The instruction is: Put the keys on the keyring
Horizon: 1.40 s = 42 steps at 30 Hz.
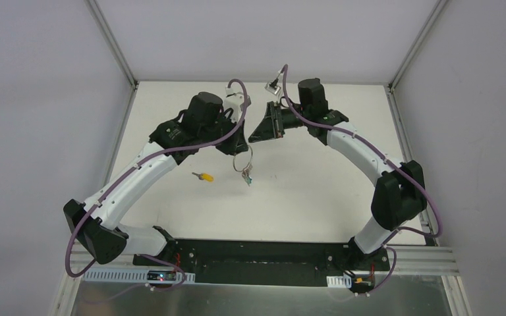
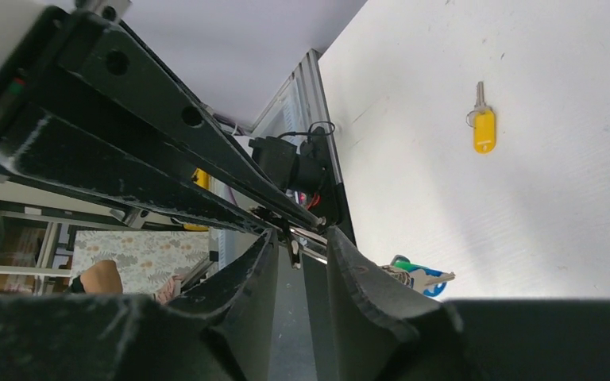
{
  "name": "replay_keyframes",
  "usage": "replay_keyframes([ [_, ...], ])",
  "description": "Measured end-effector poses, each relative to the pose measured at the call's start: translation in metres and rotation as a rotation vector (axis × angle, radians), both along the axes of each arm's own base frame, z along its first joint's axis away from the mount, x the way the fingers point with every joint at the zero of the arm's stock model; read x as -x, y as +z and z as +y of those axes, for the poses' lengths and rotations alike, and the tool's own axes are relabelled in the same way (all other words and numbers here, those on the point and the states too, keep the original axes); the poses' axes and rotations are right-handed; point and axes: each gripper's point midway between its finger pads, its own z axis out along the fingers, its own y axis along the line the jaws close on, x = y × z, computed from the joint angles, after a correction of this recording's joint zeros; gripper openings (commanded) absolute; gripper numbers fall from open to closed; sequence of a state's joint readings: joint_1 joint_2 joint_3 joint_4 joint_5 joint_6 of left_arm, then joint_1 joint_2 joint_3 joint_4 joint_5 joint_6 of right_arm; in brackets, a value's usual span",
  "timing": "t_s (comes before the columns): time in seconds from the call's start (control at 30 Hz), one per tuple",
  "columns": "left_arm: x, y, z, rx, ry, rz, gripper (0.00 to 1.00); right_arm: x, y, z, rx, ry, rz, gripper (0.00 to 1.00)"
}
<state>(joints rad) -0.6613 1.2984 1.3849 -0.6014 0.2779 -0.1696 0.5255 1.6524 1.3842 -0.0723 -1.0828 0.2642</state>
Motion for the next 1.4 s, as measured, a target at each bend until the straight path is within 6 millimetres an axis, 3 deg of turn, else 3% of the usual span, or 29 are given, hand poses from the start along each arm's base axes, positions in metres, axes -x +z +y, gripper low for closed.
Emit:
replay_keyframes([
  [0.2,-0.002,-0.008,-0.003,0.014,0.037,0.054,0.0,-0.008,0.005,-0.003,-0.045,-0.02,0.029,0.25],
  [0.53,-0.01,-0.01,0.0,0.046,0.096,0.087,0.0,-0.011,0.003,-0.003,-0.062,-0.032,0.053,0.33],
  [1.07,-0.018,-0.014,0.004,0.076,0.145,0.115,0.0,-0.015,-0.003,-0.001,-0.061,-0.037,0.081,0.31],
  [1.23,-0.019,-0.013,0.003,0.084,0.145,0.112,0.0,-0.015,-0.004,0.001,-0.061,-0.035,0.087,0.26],
  [1.4,-0.018,-0.016,0.003,0.083,0.143,0.119,0.0,-0.014,-0.005,0.002,-0.061,-0.032,0.089,0.13],
])
